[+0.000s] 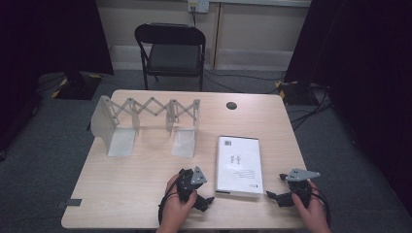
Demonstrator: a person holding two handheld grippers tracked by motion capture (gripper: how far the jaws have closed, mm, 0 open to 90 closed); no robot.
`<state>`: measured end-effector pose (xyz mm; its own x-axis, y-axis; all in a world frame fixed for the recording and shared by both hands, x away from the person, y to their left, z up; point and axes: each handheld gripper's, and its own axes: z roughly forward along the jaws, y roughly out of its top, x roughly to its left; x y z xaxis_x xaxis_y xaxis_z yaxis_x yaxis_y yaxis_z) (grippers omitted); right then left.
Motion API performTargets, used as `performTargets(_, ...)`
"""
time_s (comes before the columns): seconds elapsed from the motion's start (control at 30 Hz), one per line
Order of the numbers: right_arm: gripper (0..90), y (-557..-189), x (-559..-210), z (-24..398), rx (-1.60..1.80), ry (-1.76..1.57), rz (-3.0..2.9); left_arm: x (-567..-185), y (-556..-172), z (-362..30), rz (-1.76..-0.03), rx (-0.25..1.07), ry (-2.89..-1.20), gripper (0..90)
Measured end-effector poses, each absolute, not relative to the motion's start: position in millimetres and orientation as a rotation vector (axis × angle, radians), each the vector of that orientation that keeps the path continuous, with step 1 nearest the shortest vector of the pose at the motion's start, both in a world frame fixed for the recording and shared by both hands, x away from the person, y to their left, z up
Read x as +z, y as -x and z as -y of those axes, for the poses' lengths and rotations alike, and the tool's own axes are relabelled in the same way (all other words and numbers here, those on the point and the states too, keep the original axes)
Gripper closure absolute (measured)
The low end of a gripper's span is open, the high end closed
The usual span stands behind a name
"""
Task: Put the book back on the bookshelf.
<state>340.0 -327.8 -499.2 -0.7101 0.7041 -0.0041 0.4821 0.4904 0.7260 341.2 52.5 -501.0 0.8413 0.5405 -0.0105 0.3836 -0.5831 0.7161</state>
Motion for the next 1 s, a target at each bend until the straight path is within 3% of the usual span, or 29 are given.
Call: performTargets(1.0,9.4,-341.1,-499.1,326.9,1.049,-0.997,-2.445,-501.0,-341.2,-52.5,-0.67,0.268,-2.262,0.0)
